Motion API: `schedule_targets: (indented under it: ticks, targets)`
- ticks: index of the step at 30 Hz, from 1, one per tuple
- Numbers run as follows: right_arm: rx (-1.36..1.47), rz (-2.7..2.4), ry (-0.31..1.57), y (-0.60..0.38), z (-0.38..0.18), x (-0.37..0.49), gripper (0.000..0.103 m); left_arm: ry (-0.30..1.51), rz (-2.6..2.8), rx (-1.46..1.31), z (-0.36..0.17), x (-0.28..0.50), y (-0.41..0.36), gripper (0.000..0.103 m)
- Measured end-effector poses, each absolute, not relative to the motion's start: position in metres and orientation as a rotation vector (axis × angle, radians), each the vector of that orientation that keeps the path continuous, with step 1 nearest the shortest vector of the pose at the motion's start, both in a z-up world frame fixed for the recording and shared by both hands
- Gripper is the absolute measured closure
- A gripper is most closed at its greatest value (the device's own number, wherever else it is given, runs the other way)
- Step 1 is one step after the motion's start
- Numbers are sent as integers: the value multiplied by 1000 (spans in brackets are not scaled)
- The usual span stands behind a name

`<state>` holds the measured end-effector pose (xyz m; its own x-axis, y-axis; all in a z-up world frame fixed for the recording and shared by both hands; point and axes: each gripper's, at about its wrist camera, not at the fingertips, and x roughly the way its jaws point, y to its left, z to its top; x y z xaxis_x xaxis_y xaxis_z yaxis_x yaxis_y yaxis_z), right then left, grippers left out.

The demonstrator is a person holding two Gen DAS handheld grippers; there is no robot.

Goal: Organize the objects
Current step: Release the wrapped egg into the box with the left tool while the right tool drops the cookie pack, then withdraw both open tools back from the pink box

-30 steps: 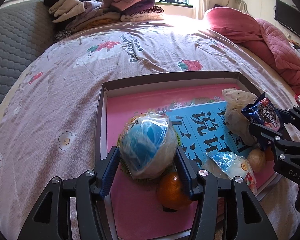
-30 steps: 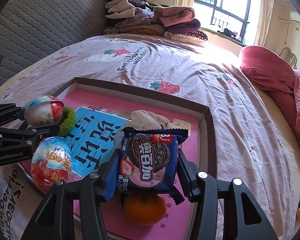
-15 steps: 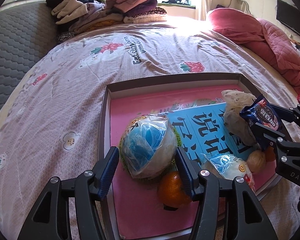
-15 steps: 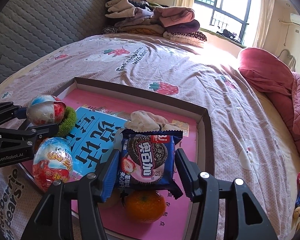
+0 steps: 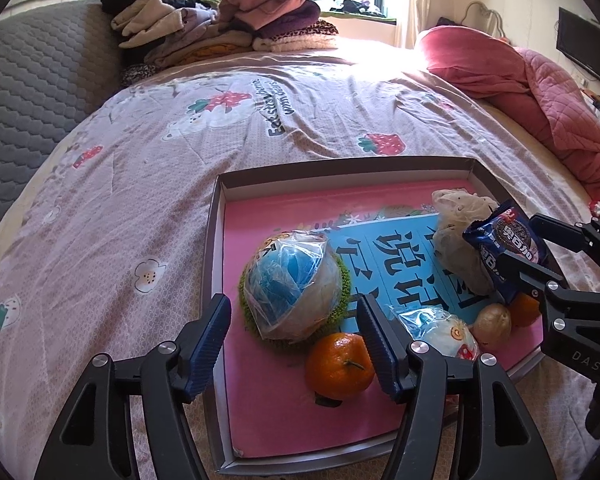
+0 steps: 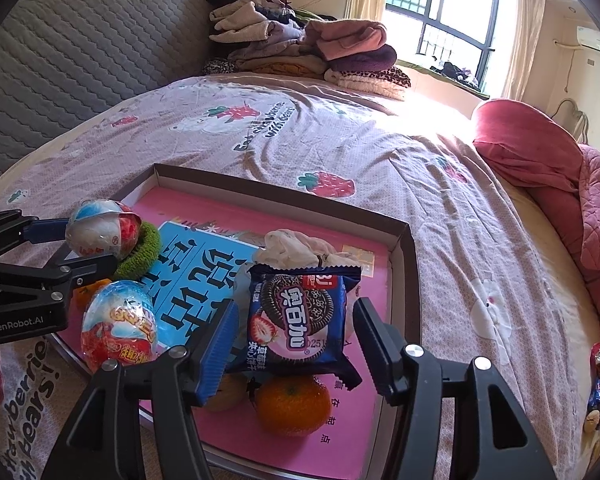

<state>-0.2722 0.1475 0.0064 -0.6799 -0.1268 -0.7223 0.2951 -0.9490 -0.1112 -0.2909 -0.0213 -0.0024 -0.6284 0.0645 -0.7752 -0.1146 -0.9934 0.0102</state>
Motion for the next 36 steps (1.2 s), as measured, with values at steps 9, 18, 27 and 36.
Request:
schedule_targets:
  ticks: [9,18,27,36]
  targets:
    - [1106,-2680,293,153,16,-266,41,132,2769,-1286,7,-279,-15,35]
    - [1076,-2700,261,157,28,-258,38,126,2816,-1261,19,-268,-17,35]
    - [1008,-2713,182,162,56,-242,37,105,2857,-1242,40,-255,-22,35]
    - [905,-2736,178,157,85,-216,37,101,2887,-1225,60,-233,-22,35]
